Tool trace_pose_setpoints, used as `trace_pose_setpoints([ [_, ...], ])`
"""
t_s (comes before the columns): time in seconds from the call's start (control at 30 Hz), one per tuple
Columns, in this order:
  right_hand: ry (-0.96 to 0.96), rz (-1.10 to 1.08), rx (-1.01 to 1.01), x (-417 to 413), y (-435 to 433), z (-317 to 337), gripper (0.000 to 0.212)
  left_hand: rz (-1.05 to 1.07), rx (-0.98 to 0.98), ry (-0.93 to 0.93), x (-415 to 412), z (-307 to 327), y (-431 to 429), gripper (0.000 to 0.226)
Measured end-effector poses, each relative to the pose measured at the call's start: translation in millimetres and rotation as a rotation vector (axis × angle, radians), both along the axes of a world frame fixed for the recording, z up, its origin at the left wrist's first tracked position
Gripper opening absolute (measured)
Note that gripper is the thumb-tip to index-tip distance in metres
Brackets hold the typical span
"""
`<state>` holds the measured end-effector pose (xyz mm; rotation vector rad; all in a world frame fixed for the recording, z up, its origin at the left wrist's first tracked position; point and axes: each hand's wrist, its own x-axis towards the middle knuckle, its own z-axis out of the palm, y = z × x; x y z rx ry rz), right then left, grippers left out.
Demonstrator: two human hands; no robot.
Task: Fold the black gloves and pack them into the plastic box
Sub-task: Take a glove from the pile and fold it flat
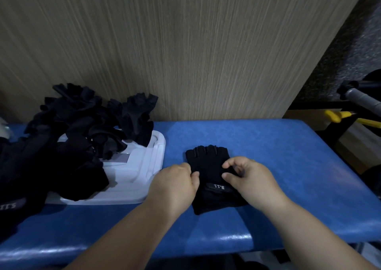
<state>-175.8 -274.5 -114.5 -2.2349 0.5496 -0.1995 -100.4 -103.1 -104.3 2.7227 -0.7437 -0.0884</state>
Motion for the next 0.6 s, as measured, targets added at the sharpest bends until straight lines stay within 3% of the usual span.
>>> trace_pose_setpoints([
  [0.07,-0.005,0.008,-0.024,0,-1,6,0.015,0.012,-0.080,-0.027,1,-1,2,0.024],
  [0.17,-0.150,-0.003,0.001,0,-4,12,0.019,-0.044,-0.352,-0.120,2,-4,4,0.011],
  [0.27,-0.270,0.119,-0.066,0,-5,16,0.023,-0.207,-0.471,-0.059,2,1,3,0.028],
  [0.33,-0.231,0.262,-0.124,0,-3,13,0.028,-0.338,-0.371,0.041,2,1,2,0.040],
  [0.47,0.087,0.451,-0.114,-4,3,13,0.043,-0.449,0.052,0.134,6,-11,4,0.052],
  [0.6,0.195,0.503,-0.189,-6,2,12,0.049,-0.404,0.176,0.125,7,-12,9,0.057],
])
